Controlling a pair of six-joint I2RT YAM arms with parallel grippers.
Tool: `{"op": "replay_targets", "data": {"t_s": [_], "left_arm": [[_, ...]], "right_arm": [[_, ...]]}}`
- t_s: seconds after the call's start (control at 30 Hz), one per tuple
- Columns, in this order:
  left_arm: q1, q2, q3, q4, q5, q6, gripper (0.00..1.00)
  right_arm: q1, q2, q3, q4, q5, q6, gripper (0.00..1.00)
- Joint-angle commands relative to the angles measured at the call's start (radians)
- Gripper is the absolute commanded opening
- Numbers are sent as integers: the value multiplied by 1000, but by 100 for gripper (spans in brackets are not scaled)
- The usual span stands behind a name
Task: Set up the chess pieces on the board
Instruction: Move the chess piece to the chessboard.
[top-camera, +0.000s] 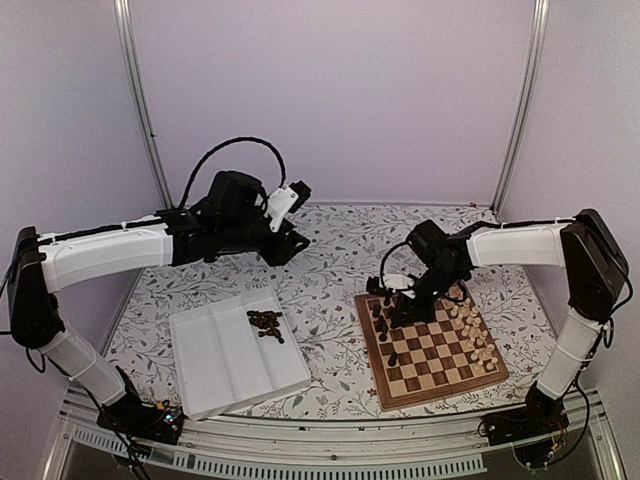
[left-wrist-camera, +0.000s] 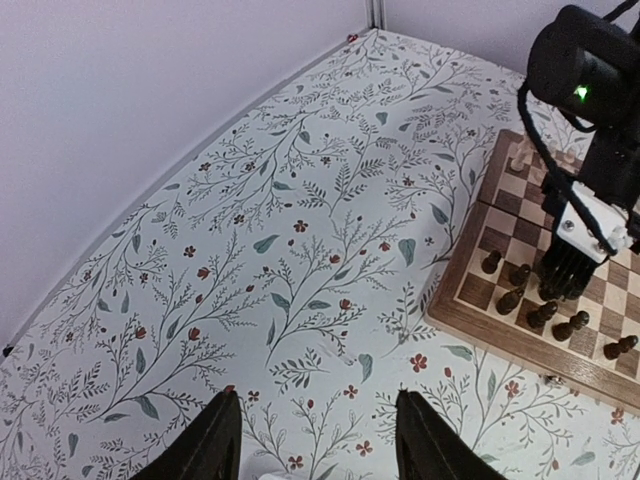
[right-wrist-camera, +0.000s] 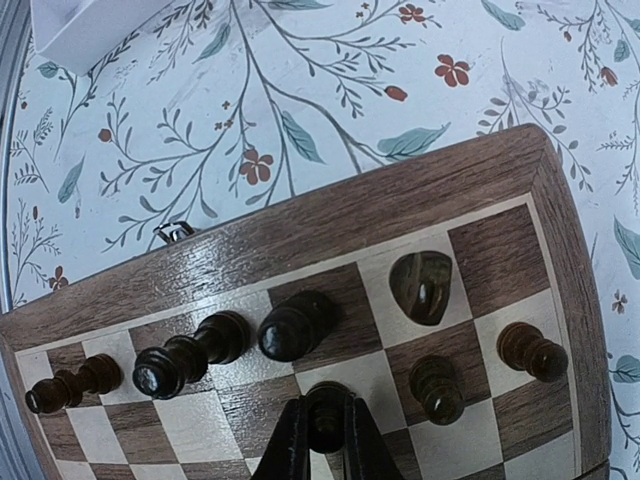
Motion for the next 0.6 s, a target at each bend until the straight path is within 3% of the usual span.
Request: {"op": "replay_targets", "data": {"t_s": [0.0, 0.23, 0.57], "left_arm": [[10, -1, 26, 2, 10, 11, 54], [10, 2, 28, -1, 10, 12, 54], [10, 14, 34, -7, 20, 8, 54]], "right_arm": [[9, 16, 27, -8, -3, 16, 10], [10, -6, 31, -17, 9, 28, 19], [10, -27, 35, -16, 34, 43, 19]]}}
